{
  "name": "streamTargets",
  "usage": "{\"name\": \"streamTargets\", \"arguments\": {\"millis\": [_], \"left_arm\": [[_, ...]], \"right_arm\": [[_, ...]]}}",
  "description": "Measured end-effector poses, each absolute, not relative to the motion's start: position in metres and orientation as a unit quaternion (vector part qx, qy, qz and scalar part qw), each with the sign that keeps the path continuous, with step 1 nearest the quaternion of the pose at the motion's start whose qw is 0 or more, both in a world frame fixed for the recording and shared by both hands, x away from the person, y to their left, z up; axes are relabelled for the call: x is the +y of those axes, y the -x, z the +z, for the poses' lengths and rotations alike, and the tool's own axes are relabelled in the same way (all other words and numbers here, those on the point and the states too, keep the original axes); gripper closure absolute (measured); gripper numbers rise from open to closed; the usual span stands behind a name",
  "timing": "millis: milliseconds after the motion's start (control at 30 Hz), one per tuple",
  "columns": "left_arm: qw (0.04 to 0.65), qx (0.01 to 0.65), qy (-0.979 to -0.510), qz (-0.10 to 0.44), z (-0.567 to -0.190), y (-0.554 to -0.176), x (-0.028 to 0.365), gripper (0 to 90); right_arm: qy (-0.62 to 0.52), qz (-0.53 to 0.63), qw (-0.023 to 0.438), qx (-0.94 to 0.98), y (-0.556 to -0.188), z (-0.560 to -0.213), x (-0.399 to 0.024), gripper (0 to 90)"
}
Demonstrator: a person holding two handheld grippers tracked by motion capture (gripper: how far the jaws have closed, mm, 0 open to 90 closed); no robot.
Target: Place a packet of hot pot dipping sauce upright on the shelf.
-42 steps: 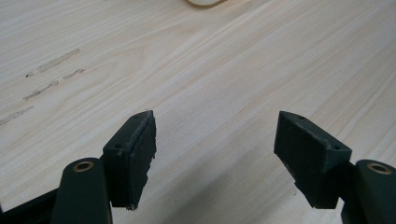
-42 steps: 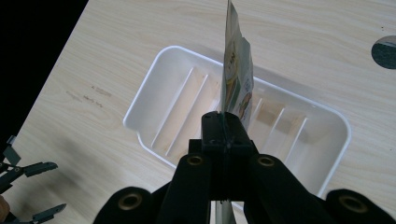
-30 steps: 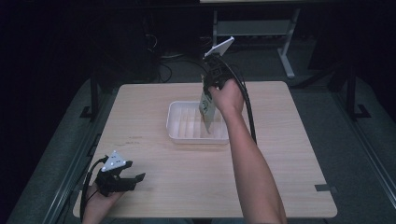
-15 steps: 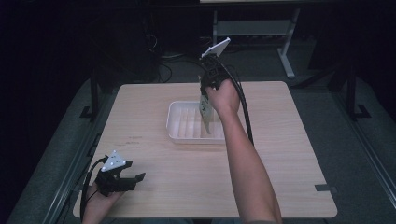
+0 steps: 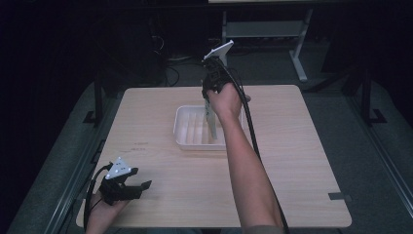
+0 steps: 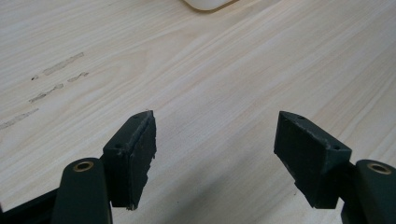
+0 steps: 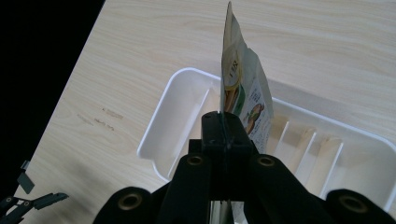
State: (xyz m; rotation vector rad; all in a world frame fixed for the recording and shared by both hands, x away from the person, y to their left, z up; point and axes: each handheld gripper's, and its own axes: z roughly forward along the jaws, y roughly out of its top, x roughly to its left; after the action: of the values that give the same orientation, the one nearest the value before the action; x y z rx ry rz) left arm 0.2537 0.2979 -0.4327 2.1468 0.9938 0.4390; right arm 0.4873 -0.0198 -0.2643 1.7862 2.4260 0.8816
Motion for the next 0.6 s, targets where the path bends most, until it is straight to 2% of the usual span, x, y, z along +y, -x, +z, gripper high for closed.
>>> {"name": "streamTargets", "arguments": {"millis": [600], "left_arm": [[0.36, 0.384, -0.833, 0.171, -0.433, -0.254, 0.298, 29.0]], "right_arm": [[-0.578, 0.288, 0.004, 0.763, -0.495, -0.281, -0.011, 89.1]]}}
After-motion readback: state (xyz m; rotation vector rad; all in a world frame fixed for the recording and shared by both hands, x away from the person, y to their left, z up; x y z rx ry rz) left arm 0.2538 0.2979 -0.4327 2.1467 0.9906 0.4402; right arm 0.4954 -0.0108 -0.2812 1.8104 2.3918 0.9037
